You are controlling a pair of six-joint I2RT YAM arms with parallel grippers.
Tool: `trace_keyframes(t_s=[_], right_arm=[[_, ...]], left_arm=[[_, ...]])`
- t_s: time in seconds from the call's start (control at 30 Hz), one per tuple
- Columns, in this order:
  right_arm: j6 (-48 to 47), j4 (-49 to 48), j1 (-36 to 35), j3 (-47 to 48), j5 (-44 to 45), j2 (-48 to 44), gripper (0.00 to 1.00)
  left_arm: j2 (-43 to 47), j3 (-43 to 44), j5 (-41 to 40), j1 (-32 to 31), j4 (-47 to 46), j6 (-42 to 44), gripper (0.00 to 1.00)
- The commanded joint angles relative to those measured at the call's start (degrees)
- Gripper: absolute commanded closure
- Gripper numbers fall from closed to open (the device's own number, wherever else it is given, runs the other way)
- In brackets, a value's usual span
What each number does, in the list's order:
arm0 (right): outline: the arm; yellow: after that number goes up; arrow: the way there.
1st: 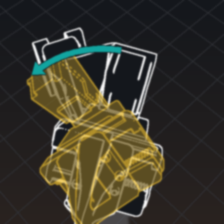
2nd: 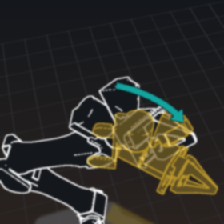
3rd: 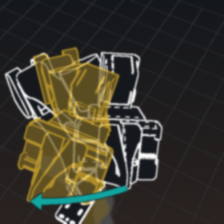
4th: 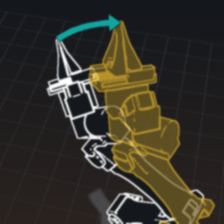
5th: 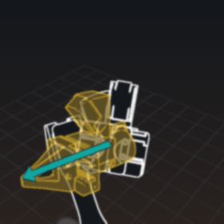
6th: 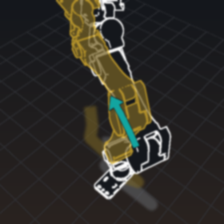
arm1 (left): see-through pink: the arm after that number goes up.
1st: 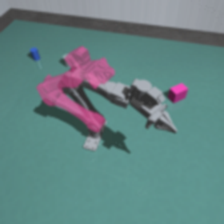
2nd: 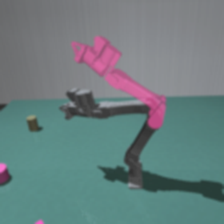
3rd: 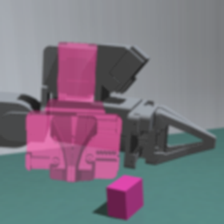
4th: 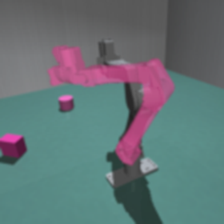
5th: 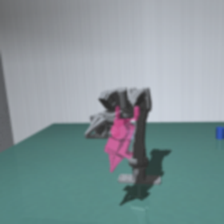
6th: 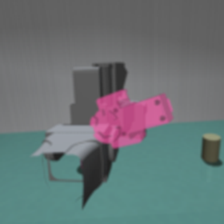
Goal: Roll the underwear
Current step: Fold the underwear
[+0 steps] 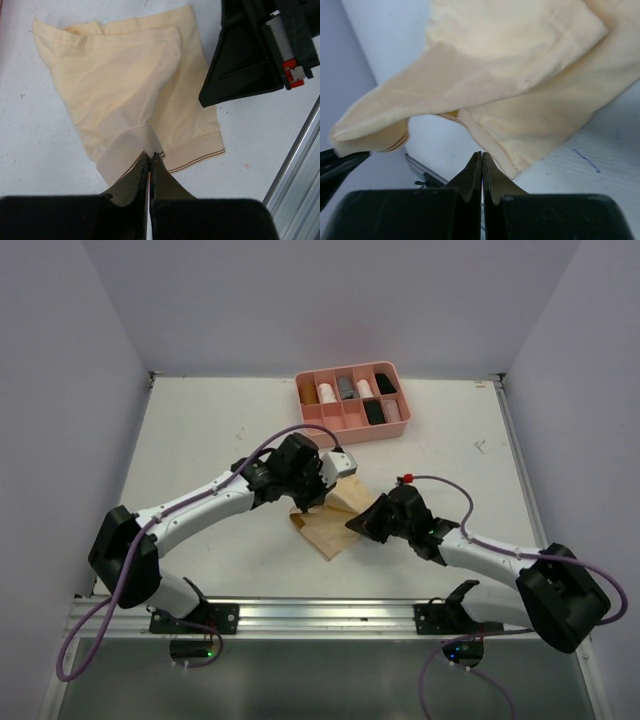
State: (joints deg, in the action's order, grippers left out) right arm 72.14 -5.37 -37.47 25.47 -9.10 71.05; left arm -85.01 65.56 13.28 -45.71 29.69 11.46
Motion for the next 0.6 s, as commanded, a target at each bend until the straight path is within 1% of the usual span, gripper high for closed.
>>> trace_keyframes(t_s=[0.0,0.07,0.1,0.13,0.2,0.23,0.27,0.33,0.4,0.43,0.57], right_arm=[[9.94,-12.64,-2.25,-2.88,8.93,-1.88,1.00],[11.88,-15.02,-4.09,-2.80,8.93,1.71,1.00],[12.84,-18.94,-5.14,-2.89,9.88,3.21,1.00],[15.64,-21.24,-7.76,-3.23,10.59,6.79,1.00],[17.85,-25.72,-11.55,-2.98,13.84,10.32,1.00],[17.77,-25.49,-12.35,-1.58,15.15,13.56,1.00],[17.69,-24.96,-12.80,-0.96,15.43,15.59,1.00],[17.60,-27.58,-12.98,-1.48,16.05,20.33,1.00],[17.86,-29.96,-12.45,-1.92,17.36,22.90,1.00],[17.34,-30.66,-12.19,-1.83,17.10,25.43,1.00],[14.00,-32.16,-10.96,0.10,14.21,28.79,1.00]], left_arm=[[-0.24,2.11,-0.09,1.59,1.60,-5.56,1.00],[-0.50,1.94,-0.18,1.94,1.16,-6.80,1.00],[-0.77,1.85,0.08,1.94,1.16,-7.15,1.00],[-0.77,1.77,0.08,2.12,1.16,-7.51,1.00],[-0.68,1.33,0.08,2.21,0.81,-8.39,1.00],[-0.51,0.98,-0.09,2.29,0.54,-9.00,1.00],[-0.24,0.80,-0.44,2.38,0.54,-9.35,1.00],[0.02,0.27,-0.71,2.65,0.54,-9.79,1.00],[0.64,-0.34,-1.15,2.65,0.54,-10.41,1.00],[0.90,-1.13,-1.15,2.91,0.63,-10.58,1.00],[2.39,-3.68,-0.01,2.91,0.37,-11.02,1.00]])
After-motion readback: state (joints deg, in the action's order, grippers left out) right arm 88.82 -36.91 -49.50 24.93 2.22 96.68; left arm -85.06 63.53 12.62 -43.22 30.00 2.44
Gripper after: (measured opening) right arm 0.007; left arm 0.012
